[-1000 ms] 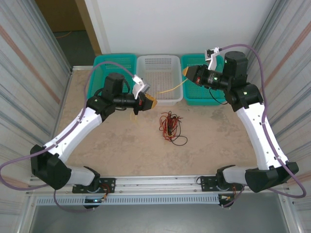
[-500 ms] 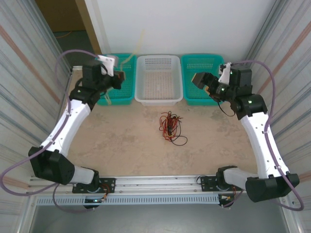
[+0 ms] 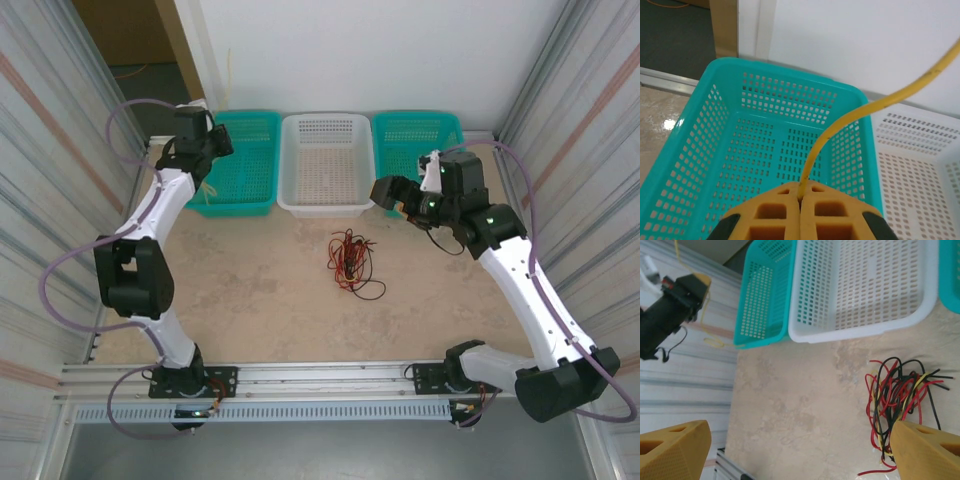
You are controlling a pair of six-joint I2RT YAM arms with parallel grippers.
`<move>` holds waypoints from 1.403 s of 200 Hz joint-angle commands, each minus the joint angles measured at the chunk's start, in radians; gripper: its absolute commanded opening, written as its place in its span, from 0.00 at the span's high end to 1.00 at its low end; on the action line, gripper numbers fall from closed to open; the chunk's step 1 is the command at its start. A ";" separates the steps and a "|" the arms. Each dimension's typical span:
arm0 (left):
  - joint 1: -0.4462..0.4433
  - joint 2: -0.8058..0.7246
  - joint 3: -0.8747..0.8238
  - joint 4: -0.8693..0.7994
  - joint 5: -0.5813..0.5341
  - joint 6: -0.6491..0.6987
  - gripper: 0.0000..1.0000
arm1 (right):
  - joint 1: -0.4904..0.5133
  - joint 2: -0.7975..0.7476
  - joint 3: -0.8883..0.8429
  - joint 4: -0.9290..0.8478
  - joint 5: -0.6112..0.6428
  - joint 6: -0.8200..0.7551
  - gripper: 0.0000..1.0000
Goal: Untangle the cables
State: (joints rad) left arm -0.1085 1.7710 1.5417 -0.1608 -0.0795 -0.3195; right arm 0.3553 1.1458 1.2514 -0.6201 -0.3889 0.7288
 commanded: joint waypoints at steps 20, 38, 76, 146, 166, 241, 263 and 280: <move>-0.005 0.071 0.114 0.046 -0.102 -0.005 1.00 | 0.040 0.009 -0.020 0.025 -0.003 -0.003 0.10; -0.009 0.090 0.173 0.007 -0.144 -0.006 1.00 | 0.045 0.015 -0.020 0.022 -0.011 -0.003 0.10; -0.050 0.118 0.259 -0.026 -0.248 0.074 1.00 | 0.046 0.037 -0.023 0.050 -0.026 0.002 0.10; -0.083 0.181 0.290 -0.078 -0.400 0.110 1.00 | 0.054 0.048 -0.018 0.035 -0.031 -0.010 0.10; -0.082 0.221 0.285 -0.080 -0.405 0.116 1.00 | 0.054 0.042 -0.020 0.025 -0.030 -0.018 0.10; -0.106 0.296 0.218 -0.082 -0.427 0.076 0.94 | 0.038 0.048 -0.006 -0.005 -0.019 -0.042 0.10; -0.121 0.297 0.183 -0.084 -0.432 0.077 0.73 | 0.027 0.042 -0.003 -0.013 -0.013 -0.043 0.10; -0.128 0.289 0.164 -0.098 -0.438 0.060 0.62 | 0.025 0.033 -0.002 -0.027 0.005 -0.044 0.09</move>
State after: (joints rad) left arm -0.2195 2.0708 1.7359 -0.2481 -0.4824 -0.2390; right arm 0.3901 1.1965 1.2396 -0.6140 -0.4110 0.7204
